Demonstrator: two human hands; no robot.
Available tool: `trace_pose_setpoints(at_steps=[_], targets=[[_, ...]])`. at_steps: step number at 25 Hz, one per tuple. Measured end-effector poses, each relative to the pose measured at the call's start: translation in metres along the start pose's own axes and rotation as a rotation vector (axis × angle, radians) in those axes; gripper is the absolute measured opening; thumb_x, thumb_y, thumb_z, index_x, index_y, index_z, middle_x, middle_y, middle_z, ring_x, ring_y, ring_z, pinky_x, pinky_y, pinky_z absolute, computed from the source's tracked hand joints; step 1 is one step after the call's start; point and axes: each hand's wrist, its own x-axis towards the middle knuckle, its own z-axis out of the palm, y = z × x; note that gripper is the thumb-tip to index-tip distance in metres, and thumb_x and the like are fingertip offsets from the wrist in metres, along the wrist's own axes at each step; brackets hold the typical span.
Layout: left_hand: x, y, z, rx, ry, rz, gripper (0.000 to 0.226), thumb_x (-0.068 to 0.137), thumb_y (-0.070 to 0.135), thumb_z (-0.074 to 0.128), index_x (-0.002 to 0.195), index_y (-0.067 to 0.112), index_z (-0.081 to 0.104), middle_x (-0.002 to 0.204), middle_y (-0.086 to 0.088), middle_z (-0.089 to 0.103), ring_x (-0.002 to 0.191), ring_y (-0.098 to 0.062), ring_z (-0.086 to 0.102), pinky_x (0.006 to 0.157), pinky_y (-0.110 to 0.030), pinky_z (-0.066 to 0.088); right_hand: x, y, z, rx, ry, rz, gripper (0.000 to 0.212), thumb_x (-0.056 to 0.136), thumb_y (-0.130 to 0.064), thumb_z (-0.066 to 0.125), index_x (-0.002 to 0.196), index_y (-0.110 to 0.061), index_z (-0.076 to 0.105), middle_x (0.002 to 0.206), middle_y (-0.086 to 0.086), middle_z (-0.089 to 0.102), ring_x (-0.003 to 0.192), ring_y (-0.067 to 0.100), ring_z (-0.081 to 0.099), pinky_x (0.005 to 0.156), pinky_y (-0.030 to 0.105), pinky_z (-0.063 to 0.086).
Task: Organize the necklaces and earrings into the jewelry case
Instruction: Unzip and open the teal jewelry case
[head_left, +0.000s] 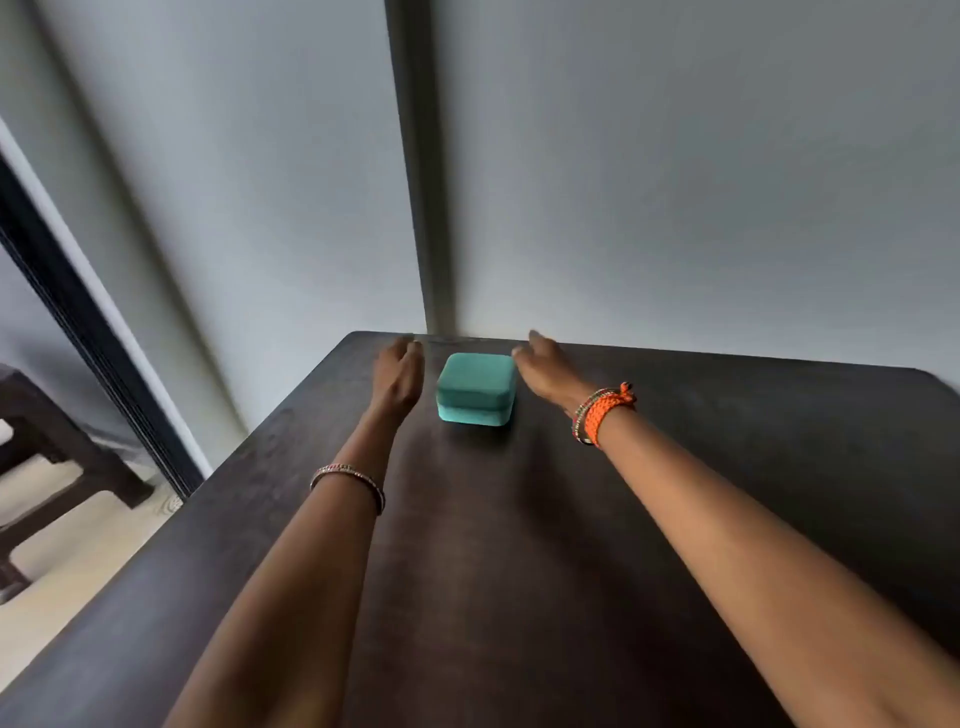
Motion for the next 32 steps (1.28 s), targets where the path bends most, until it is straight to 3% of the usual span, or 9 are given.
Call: trace_pose_setpoints(at_steps=[3,6,10,14,17,20,24,29,32], targets=[[0.001,-0.014,0.005,-0.093,-0.144,-0.196,0.031,0.091,0.04,0.041,0.077,0.015,0.053,0.083,-0.008,0.051,0.077,-0.02,0.048,0.072,-0.03,0.041,0.003,0.009,0.029,0.199,-0.074,0.134,0.011,0.087,-0.004,0.044,0.085,-0.006,0.055,0.089,0.009,0.055,0.087,0.023,0.054,0.07,0.027,0.039],[-0.009,-0.012,0.009,-0.216,-0.204,-0.354,0.033,0.101,0.032,0.033,0.091,0.01,0.056,0.085,-0.01,0.051,0.064,-0.016,0.043,0.062,-0.025,0.041,0.0,0.012,0.038,0.435,-0.004,0.29,0.017,0.091,-0.005,0.043,0.101,-0.006,0.056,0.104,0.011,0.054,0.095,0.02,0.049,0.078,0.026,0.037],[-0.017,-0.012,0.019,-0.269,-0.187,-0.356,0.035,0.102,0.02,0.037,0.068,0.015,0.046,0.062,-0.003,0.034,0.047,-0.012,0.034,0.039,-0.018,0.029,-0.01,0.011,0.044,0.837,-0.074,0.388,0.032,0.1,-0.02,0.036,0.123,-0.006,0.053,0.123,0.008,0.057,0.108,0.022,0.055,0.09,0.027,0.041],[-0.03,0.0,0.02,-0.404,-0.164,-0.347,0.023,0.1,0.015,0.045,0.079,0.009,0.054,0.071,-0.003,0.043,0.058,-0.011,0.037,0.055,-0.02,0.034,-0.019,0.0,0.03,0.996,-0.117,0.36,0.055,0.1,-0.05,0.027,0.13,-0.01,0.051,0.125,0.008,0.057,0.089,0.016,0.058,0.067,0.025,0.047],[-0.045,0.029,0.017,-0.477,-0.17,-0.276,0.018,0.101,0.013,0.043,0.109,0.004,0.056,0.084,-0.004,0.053,0.07,-0.011,0.046,0.066,-0.021,0.042,-0.035,-0.013,-0.005,0.957,-0.152,0.226,0.065,0.1,-0.052,0.016,0.137,-0.006,0.044,0.138,0.013,0.051,0.121,0.024,0.051,0.088,0.03,0.045],[-0.083,0.066,0.015,-0.501,-0.165,-0.182,0.034,0.1,0.014,0.043,0.129,-0.002,0.051,0.101,-0.008,0.055,0.08,-0.012,0.051,0.082,-0.026,0.043,-0.082,-0.031,-0.05,0.926,-0.183,0.109,0.068,0.1,-0.051,0.009,0.141,-0.005,0.039,0.143,0.011,0.045,0.131,0.023,0.043,0.103,0.031,0.035],[-0.155,0.087,0.015,-0.577,-0.212,-0.146,0.028,0.1,0.016,0.046,0.119,0.002,0.059,0.08,-0.004,0.054,0.064,-0.007,0.047,0.075,-0.024,0.042,-0.166,-0.027,-0.091,0.903,-0.205,-0.015,0.052,0.104,-0.039,0.019,0.133,-0.007,0.048,0.122,0.004,0.059,0.111,0.015,0.055,0.093,0.025,0.042],[-0.248,0.041,0.02,-0.379,-0.237,-0.083,0.025,0.097,0.027,0.052,0.091,0.011,0.069,0.068,-0.005,0.058,0.061,-0.007,0.047,0.063,-0.021,0.042,-0.249,0.029,-0.076,1.025,-0.159,0.114,0.029,0.101,-0.016,0.032,0.117,-0.009,0.055,0.104,0.001,0.062,0.096,0.012,0.057,0.083,0.023,0.047],[-0.279,0.003,0.032,-0.172,-0.22,0.019,0.035,0.091,0.039,0.057,0.11,0.011,0.071,0.096,-0.006,0.074,0.085,-0.004,0.064,0.079,-0.025,0.052,-0.275,0.068,-0.052,1.094,-0.125,0.25,0.03,0.1,-0.016,0.033,0.121,-0.011,0.053,0.113,0.002,0.061,0.104,0.014,0.056,0.093,0.026,0.044]])
